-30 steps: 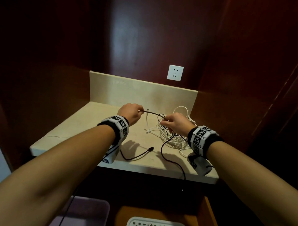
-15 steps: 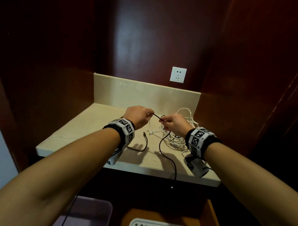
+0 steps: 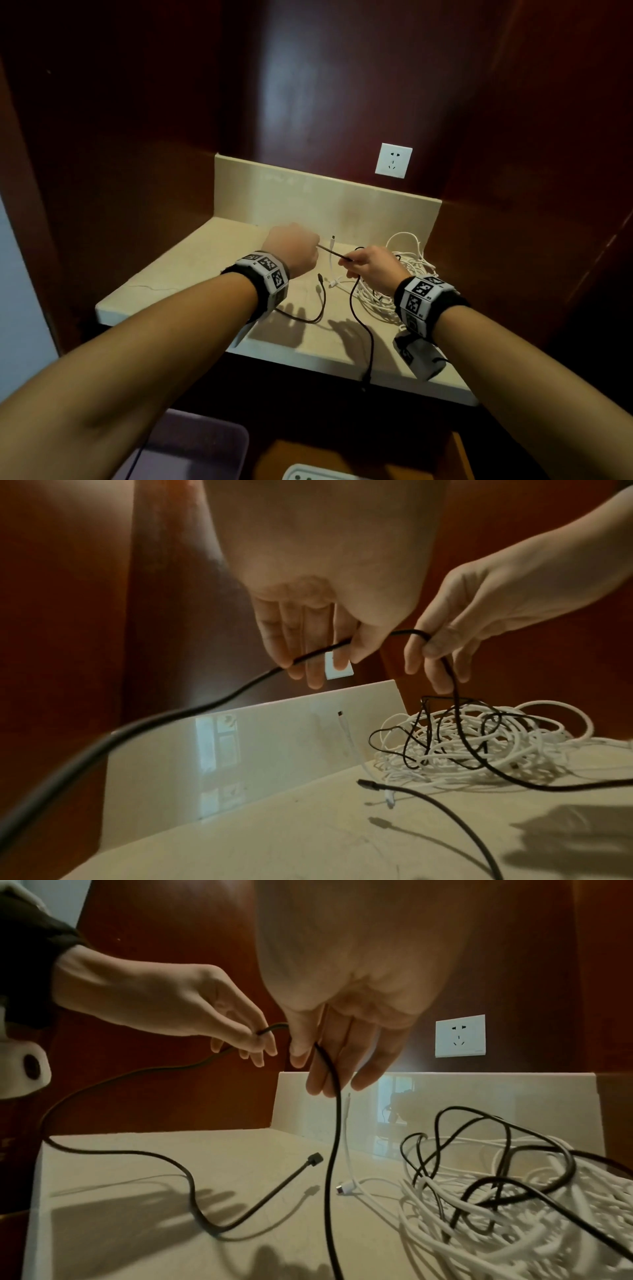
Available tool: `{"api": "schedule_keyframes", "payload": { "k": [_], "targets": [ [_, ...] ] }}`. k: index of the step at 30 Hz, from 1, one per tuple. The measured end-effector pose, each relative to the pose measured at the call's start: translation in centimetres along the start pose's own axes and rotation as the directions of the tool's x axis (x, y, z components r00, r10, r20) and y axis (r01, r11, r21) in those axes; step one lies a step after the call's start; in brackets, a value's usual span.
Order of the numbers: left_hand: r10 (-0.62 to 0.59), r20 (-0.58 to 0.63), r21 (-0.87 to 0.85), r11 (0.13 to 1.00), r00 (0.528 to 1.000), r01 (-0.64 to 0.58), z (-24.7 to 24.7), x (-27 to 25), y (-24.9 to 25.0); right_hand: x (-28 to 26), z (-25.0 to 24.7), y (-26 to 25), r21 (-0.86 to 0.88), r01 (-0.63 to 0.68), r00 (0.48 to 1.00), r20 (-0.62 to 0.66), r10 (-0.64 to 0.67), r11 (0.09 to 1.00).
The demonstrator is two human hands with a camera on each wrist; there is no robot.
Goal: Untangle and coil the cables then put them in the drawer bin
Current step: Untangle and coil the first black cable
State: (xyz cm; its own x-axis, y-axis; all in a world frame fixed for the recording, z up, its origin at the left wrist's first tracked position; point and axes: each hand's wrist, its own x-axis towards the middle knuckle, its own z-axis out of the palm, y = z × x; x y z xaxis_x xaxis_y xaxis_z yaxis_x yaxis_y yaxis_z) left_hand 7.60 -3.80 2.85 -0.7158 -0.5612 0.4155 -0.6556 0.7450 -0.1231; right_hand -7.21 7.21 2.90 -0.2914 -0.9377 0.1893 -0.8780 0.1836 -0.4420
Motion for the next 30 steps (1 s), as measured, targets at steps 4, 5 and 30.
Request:
{"api": "schedule_keyframes", "payload": {
  "k": [4, 5, 30],
  "targets": [
    [0.020, -0.029, -0.072, 0.997, 0.999, -0.022, -0.3, 0.3, 0.0, 0.9, -0.1, -0.8, -0.016, 0.018, 0.999, -0.031, -0.019, 1.000],
    [0.014, -0.035, -0.099, 0.995, 0.999, -0.017, -0.4, 0.3, -0.1, 1.0, 0.0, -0.8, -0.022, 0.012, 0.999, -0.041, -0.013, 1.000],
    [0.000, 0.095, -0.516, 0.855, 0.996, 0.049, -0.3, 0.6, -0.4, 0.1, 1.0, 2.2, 0.038, -0.151, 0.988, -0.022, 0.152, 0.988]
  ]
}}
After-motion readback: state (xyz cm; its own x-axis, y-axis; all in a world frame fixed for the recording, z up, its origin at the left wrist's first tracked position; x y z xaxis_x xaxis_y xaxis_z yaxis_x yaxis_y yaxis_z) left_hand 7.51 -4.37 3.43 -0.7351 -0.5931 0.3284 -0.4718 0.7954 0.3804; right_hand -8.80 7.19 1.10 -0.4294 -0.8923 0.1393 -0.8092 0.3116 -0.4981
